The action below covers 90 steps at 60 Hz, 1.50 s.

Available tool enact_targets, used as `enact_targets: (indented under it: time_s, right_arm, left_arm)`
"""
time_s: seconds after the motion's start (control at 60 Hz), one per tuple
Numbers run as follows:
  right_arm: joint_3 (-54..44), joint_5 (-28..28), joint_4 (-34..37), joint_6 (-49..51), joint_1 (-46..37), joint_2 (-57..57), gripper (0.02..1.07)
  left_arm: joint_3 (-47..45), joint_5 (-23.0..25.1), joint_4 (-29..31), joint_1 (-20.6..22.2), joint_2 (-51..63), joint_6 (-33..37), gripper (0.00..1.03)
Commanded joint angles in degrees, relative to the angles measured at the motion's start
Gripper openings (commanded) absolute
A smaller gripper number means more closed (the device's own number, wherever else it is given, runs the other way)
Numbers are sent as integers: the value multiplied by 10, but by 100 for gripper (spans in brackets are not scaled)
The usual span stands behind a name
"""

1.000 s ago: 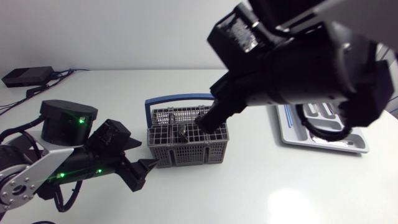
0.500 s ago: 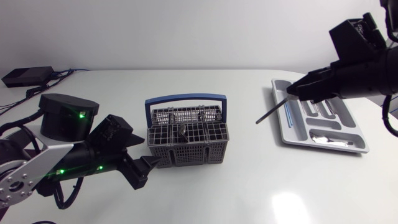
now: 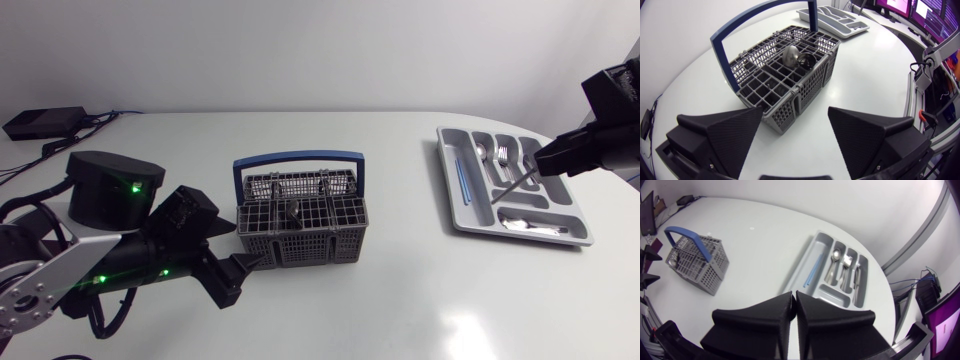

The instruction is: Unload the cutlery basket into the drawer organizer.

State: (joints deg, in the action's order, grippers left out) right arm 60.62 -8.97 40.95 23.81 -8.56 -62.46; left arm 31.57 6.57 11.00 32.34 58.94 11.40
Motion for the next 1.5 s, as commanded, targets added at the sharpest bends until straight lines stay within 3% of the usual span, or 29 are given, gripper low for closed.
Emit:
enact_targets:
  time_s: [0.0,0.517,0.833,1.15,1.433,1.483]
  right_arm:
    - [-17,29,-12,49,-22,-21,8]
    - [-67,199,-161,337,-102,-115,8]
    - [-105,245,-281,443,-130,-192,8]
    - [-125,217,-335,494,-138,-245,14]
    - [-155,128,-335,498,-120,-181,62]
    - [-152,102,-335,478,-118,-161,80]
  left_arm:
    - [18,-3,8,4,7,-10,91]
    - [17,-3,14,9,2,-15,91]
    - [19,-14,25,21,-7,-17,91]
    - [24,-30,39,37,-13,-25,91]
    - [31,-46,46,57,-14,-31,91]
    - [33,-49,48,61,-14,-32,91]
